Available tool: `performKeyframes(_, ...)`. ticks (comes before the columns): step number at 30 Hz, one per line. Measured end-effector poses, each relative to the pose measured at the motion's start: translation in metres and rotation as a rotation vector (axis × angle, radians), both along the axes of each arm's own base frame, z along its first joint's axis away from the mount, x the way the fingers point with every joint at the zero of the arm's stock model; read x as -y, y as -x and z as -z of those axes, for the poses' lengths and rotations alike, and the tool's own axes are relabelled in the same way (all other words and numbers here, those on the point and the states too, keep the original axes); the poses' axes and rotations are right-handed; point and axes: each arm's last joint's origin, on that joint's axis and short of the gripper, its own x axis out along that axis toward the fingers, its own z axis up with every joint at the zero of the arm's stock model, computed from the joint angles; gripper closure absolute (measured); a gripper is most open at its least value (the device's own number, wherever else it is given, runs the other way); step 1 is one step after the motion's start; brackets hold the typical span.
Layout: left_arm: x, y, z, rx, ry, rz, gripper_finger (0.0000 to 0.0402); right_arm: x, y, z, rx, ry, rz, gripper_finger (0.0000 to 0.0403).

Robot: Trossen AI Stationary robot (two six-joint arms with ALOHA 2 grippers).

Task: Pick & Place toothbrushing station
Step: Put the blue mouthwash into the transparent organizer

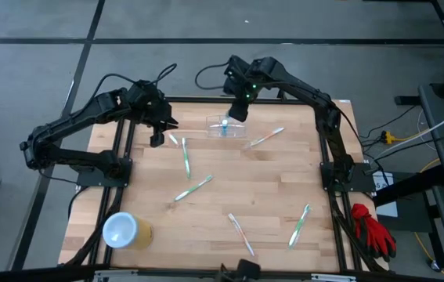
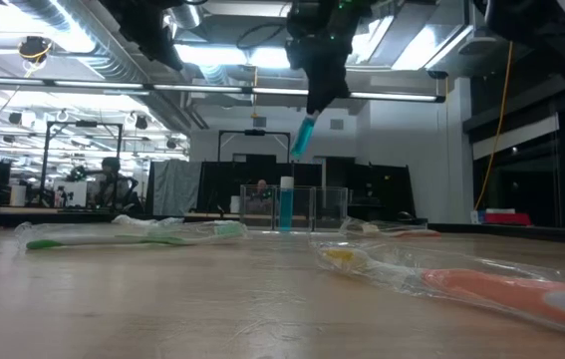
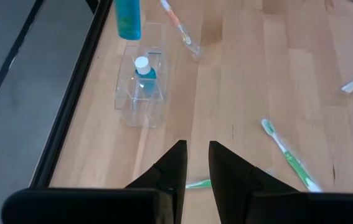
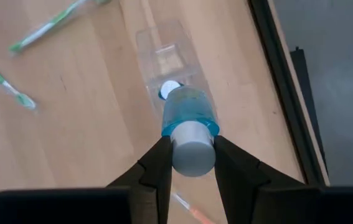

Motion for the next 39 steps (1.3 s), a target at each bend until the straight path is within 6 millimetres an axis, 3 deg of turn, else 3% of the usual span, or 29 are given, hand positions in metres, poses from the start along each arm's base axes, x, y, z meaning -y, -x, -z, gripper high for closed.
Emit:
performKeyframes(14,0.0,0.0,0.0,0.006,0.02,-0.006,0.0341,0.011,-0.01,0.032,-0.109,-0.014,-0.03,0.0302)
performKeyframes(31,0.0,0.0,0.0,0.002,0.01,-0.012,0.0341,0.011,-0.015,0.036,-0.109,0.011,-0.059,0.0302)
performKeyframes(39,0.0,0.0,0.0,0.0,0.009,-0.015,0.0341,0.006,-0.027,0.061,-0.178,-0.02,-0.097,0.0302)
